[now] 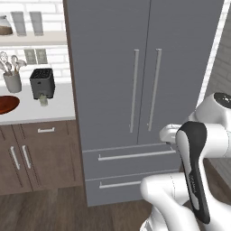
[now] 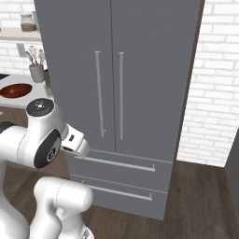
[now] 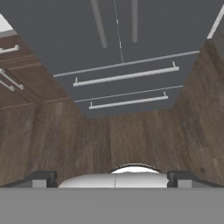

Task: Grab a lemon wedge from the fridge and one ice cube from the ice bowl, and put them in the glass of lemonade.

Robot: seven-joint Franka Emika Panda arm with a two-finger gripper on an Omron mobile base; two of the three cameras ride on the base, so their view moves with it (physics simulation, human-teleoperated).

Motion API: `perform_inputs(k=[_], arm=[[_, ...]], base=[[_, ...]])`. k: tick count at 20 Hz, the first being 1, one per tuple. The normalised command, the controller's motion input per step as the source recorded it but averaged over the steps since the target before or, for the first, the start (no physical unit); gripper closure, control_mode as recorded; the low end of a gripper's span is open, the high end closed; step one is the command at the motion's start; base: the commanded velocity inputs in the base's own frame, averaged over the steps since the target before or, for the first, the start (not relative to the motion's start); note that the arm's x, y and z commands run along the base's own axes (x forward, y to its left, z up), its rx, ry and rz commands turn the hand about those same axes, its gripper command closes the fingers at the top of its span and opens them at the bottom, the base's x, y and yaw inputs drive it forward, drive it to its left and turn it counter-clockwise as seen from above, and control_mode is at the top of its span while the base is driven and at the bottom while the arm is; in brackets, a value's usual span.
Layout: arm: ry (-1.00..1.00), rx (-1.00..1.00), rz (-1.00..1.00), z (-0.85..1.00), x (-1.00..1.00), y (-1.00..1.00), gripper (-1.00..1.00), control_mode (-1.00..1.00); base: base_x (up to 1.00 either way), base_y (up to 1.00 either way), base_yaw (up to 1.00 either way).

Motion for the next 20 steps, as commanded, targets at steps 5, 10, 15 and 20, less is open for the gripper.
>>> perform_inputs(k=[5,10,15,20], arm=[[0.0,0.0,0.0,0.0,0.0,0.0,-1.0,1.0],[0.0,0.0,0.0,0.0,0.0,0.0,-1.0,-1.0],[-0.01,0.0,0.0,0.0,0.0,0.0,-1.0,-1.0],[-0.44,-0.04,0.05,0.21,-0.19,0.1,-1.0,-1.0]], base=[[0.0,0.0,0.0],[0.0,0.0,0.0],[0.0,0.0,0.0],[0.0,0.0,0.0]])
